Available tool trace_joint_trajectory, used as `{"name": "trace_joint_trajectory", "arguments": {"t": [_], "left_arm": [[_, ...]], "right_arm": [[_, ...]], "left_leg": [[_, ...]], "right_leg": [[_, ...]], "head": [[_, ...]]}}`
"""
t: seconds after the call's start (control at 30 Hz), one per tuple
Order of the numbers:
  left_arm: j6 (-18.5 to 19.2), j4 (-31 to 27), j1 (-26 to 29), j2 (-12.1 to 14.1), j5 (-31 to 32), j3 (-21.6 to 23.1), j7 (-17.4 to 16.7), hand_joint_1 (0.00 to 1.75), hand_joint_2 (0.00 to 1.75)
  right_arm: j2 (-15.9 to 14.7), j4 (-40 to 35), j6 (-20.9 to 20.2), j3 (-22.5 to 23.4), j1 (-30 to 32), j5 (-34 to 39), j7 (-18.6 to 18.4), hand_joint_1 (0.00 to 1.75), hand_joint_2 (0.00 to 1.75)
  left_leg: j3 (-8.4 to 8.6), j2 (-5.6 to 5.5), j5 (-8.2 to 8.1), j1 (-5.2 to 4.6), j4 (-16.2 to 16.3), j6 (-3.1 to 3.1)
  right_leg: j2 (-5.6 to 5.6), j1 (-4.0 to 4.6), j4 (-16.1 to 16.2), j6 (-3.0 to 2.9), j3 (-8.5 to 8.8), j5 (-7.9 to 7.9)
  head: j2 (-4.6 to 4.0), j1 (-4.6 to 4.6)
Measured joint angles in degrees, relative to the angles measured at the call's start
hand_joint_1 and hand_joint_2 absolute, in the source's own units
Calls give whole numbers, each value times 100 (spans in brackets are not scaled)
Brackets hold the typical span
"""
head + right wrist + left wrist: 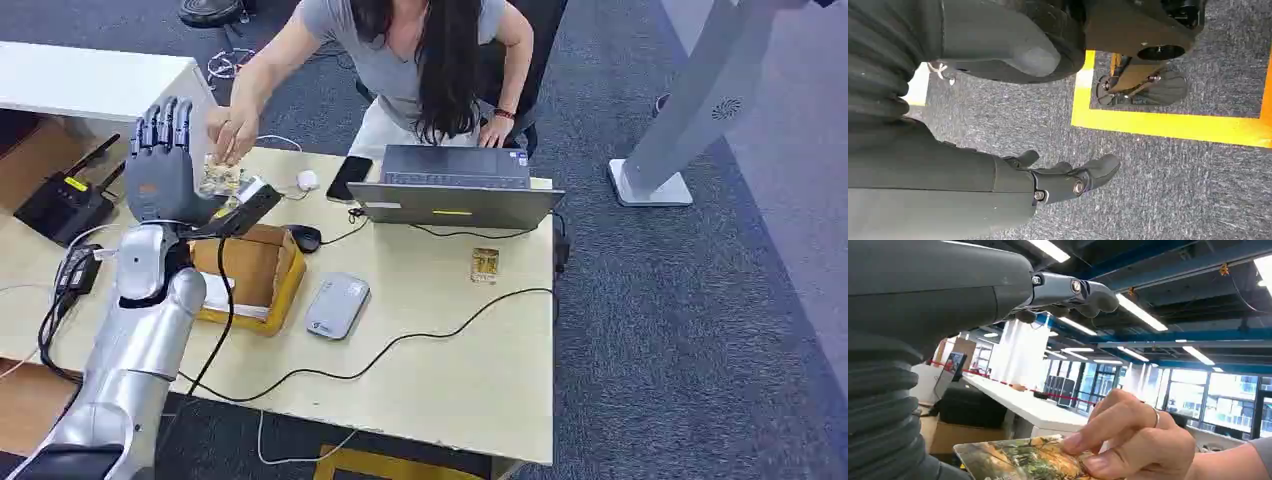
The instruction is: Pass the card to the sensor for recognition and then transmit it.
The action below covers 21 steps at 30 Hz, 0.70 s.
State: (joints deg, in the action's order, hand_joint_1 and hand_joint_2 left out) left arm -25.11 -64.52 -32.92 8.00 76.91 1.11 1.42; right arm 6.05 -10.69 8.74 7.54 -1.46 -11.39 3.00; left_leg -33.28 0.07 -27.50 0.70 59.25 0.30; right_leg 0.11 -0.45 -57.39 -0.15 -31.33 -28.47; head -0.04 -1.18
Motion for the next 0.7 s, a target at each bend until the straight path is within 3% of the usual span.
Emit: {"name": "trace_joint_trajectory", "arguments": {"t": [0.07,0.1,0.7], "left_arm": [[-2,2,-1,-13,-4,4,0,0,175],[-7,4,0,-17,-11,9,0,175,175],[-140,37,176,-33,-227,22,186,175,175]], "right_arm": [[0,0,0,0,0,-2,0,0,175],[0,0,2,0,-1,0,-5,0,175],[0,0,9,0,-9,-61,0,0,175]], "left_leg": [[0,0,0,0,0,0],[0,0,0,0,0,0],[0,-1,0,0,0,0]], "right_leg": [[0,0,0,0,0,0],[0,0,0,0,0,0],[-1,0,0,0,1,0]], "head": [[0,0],[0,-2],[0,0]]}}
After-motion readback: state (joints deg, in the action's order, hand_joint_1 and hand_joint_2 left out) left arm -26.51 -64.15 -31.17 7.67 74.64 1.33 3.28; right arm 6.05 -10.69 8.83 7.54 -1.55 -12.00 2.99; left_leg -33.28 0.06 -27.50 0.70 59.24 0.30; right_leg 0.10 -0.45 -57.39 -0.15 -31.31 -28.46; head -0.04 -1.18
